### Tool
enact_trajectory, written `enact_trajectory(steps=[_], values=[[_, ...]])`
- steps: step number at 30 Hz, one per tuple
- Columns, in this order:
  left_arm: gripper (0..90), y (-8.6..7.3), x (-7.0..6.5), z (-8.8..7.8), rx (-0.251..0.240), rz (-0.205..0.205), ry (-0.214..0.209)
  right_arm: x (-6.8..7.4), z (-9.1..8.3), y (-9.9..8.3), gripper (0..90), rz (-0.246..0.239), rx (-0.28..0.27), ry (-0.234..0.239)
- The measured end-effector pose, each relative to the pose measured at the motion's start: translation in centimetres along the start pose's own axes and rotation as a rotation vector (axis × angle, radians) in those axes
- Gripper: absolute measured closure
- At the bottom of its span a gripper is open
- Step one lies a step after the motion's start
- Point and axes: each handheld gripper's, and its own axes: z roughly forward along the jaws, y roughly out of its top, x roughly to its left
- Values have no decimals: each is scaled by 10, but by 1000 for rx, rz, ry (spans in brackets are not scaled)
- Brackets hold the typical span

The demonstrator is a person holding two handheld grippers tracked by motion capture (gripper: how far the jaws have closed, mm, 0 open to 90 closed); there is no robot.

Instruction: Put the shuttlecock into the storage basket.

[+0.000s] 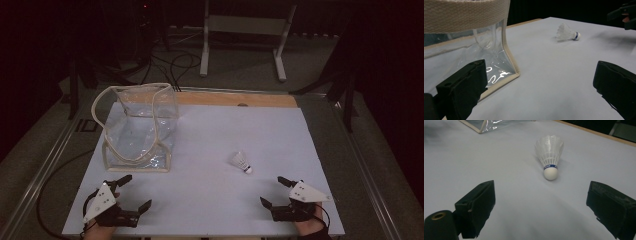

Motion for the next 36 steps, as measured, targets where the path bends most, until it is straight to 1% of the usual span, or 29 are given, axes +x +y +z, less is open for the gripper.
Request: enact_trajectory(steps=[3,9,11,13,15,19,21,22,24,26,27,30,32,34,36], values=[[6,0,-1,0,4,2,-2,0,1,0,86,-4,7,3],[6,-1,0,0,11,-12,-3,-1,5,-2,86,16,33,-1],[6,-2,0,1,15,-10,2,-1,5,-2,86,17,35,-8],[6,-2,1,1,23,-6,10,-2,5,-2,86,16,30,-7],[6,-2,1,1,16,-14,10,-1,5,-2,85,16,23,-8],[6,-2,2,0,12,-12,6,-1,4,-1,85,12,8,-16],[6,-2,2,0,12,-11,5,0,3,-1,85,16,7,-13],[6,-2,2,0,12,-11,4,0,3,-1,85,14,6,-26],[6,-2,2,-1,10,-14,5,1,3,-1,83,17,1,-24],[6,-2,2,-1,10,-13,6,3,4,-1,78,19,9,-36],[6,-2,2,-1,9,-15,5,4,6,-1,77,27,23,-26],[6,-2,2,-1,9,-13,5,5,6,1,79,32,25,-10],[6,-2,2,-1,11,-10,4,4,4,3,79,44,13,-14],[6,-2,2,-1,14,-9,2,3,2,5,79,38,14,-24],[6,-3,2,-1,14,-8,2,2,-1,6,78,45,5,-23]])
